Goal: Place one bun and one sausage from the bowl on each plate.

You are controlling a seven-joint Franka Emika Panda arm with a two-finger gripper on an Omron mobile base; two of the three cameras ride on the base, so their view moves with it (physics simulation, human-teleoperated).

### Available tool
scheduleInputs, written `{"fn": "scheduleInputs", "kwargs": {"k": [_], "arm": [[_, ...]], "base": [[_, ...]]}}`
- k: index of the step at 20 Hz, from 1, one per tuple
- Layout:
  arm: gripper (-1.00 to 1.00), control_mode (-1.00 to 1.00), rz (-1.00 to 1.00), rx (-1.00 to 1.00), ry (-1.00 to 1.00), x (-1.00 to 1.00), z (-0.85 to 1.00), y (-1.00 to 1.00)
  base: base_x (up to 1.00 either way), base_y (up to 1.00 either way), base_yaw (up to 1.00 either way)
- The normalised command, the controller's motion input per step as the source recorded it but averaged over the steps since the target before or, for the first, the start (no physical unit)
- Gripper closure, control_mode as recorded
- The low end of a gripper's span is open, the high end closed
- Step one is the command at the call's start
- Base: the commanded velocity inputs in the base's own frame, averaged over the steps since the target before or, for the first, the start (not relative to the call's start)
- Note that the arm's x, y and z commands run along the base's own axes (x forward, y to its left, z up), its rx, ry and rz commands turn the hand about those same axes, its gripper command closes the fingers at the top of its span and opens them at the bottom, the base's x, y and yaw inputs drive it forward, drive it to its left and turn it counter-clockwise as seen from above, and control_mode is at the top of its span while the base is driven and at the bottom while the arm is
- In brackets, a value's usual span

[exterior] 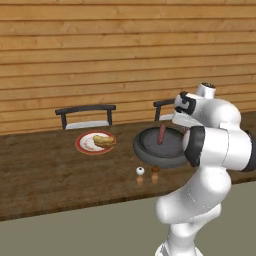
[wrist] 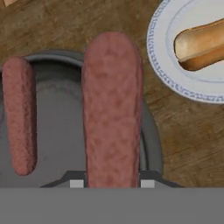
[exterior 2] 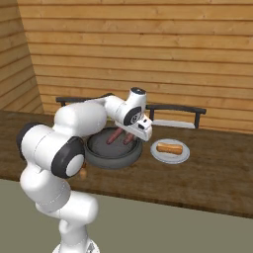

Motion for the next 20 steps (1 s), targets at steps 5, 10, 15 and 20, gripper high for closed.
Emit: {"fn": "scheduleInputs", "kwargs": {"k": [5, 10, 15, 20], "arm": [[1.00, -1.00, -0.41, 0.04, 0.00, 0.00, 0.00, -0.63], [1.00, -1.00, -0.42, 0.08, 0.01, 0.00, -0.01, -0.71], [1.00, -1.00, -0.31, 0.05, 0.00, 0.00, -0.23, -0.58], [1.00, -1.00, -0.22, 0.10, 0.03, 0.00, -0.21, -0.43]], "base": [[0.00, 0.00, 0.00], [0.00, 0.00, 0.00], [0.00, 0.00, 0.00], [0.00, 0.00, 0.00]]}}
